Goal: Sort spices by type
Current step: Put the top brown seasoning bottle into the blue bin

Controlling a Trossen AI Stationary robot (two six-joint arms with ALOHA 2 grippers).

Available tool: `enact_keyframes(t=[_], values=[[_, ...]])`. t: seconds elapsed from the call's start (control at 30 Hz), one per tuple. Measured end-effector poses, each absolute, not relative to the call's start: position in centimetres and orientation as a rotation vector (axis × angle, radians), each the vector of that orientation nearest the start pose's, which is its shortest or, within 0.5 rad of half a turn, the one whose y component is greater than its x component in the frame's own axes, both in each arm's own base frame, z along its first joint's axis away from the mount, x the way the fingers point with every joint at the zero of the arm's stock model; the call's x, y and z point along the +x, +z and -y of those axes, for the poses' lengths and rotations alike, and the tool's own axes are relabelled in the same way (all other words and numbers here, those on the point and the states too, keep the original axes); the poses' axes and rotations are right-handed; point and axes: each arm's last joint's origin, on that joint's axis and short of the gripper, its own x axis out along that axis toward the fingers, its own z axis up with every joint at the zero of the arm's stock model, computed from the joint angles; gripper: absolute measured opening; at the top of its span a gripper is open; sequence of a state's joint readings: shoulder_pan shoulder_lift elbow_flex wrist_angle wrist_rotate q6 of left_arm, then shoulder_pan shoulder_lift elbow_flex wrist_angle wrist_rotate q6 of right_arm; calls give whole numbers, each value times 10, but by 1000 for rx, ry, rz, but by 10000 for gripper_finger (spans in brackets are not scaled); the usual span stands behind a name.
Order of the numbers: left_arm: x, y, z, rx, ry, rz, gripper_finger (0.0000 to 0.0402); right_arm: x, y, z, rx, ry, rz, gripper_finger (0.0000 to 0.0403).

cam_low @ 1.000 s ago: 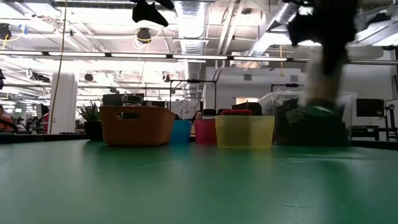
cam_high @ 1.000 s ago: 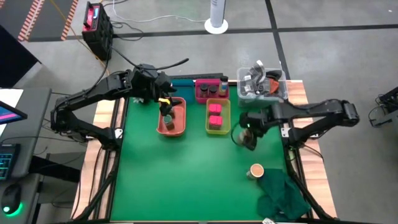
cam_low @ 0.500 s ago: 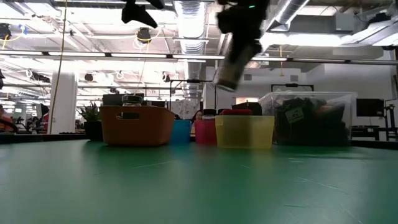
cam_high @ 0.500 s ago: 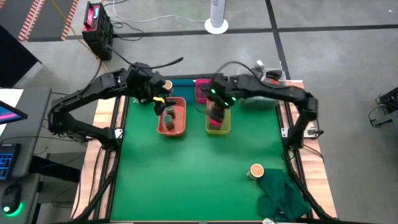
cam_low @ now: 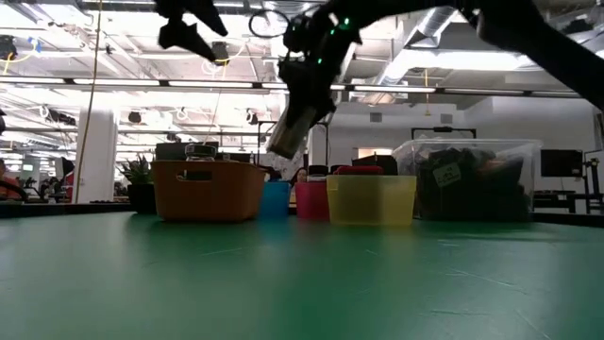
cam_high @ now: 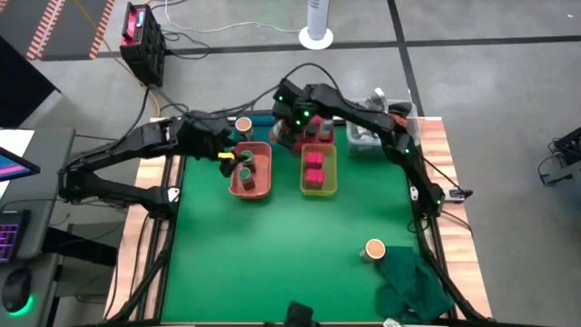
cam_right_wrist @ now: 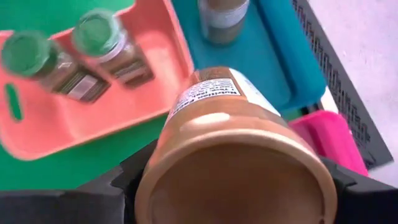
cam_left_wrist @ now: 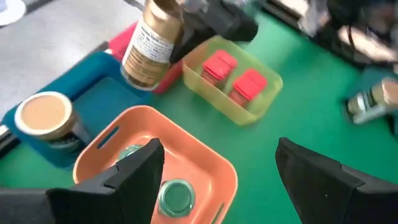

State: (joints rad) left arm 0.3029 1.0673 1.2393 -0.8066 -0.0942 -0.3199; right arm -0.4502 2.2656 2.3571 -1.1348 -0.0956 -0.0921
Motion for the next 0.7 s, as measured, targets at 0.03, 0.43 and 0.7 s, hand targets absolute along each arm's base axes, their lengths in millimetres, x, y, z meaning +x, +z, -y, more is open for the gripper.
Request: enact_keyframes(t=[0.03,0.43,0.7], values=[[188,376,-60,-387,501,-546,295,430,301,211,203,-270,-1005,299],[170,352,-44,-553,648,-442,295,446,277,245,118,-245,-878,299],[172,352,-38,-537,685,-417,295,463,250,251,97,-248,-841,306]])
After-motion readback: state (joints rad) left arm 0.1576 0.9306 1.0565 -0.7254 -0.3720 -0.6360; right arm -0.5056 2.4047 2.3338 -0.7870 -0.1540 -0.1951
